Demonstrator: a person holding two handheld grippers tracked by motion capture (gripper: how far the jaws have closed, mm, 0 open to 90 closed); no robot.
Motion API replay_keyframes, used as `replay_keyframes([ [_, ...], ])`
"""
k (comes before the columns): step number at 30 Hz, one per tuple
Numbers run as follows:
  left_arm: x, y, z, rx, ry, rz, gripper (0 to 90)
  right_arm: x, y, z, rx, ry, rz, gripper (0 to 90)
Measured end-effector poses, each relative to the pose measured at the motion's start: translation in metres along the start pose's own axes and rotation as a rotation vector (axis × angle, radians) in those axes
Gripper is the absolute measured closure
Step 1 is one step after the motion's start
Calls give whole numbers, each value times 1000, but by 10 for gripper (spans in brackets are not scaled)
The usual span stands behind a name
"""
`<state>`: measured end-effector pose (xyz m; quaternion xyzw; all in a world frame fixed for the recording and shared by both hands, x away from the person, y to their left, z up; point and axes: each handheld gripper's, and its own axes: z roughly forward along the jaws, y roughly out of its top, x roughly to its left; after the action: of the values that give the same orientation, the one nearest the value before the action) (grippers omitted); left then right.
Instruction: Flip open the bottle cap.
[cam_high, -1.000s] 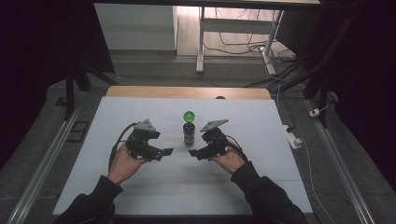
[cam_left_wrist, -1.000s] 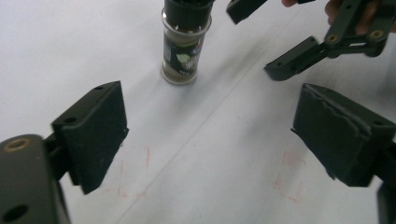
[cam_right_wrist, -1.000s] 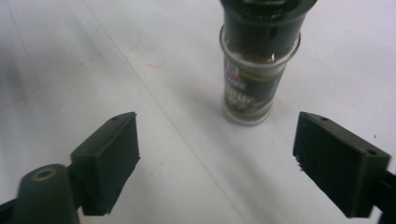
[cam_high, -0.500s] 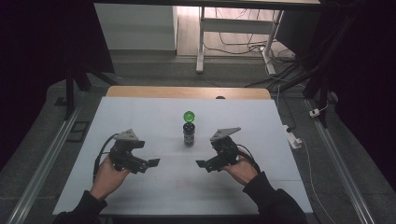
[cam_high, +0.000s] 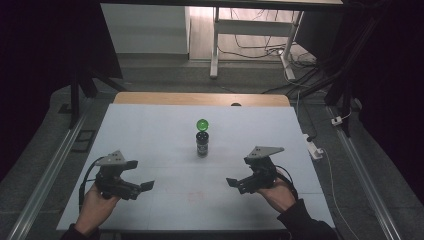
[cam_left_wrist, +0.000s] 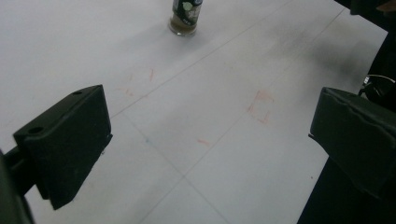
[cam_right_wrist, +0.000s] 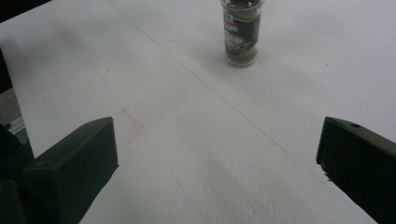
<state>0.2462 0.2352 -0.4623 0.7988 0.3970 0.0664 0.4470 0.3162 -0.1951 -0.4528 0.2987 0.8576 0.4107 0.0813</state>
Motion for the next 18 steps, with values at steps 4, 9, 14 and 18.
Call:
replay_keyframes([
  [4,0,-11,-12,-8,15,-16,0,-2,-9,-13,-5,-23,14,0],
  [9,1,-26,-26,-27,26,-52,0,-5,-22,-31,-18,-58,43,0],
  [14,2,-41,-39,-29,58,-79,0,-9,-37,-49,-31,-101,77,0],
  [18,2,-51,-48,-37,87,-100,0,-12,-50,-64,-42,-148,110,0],
])
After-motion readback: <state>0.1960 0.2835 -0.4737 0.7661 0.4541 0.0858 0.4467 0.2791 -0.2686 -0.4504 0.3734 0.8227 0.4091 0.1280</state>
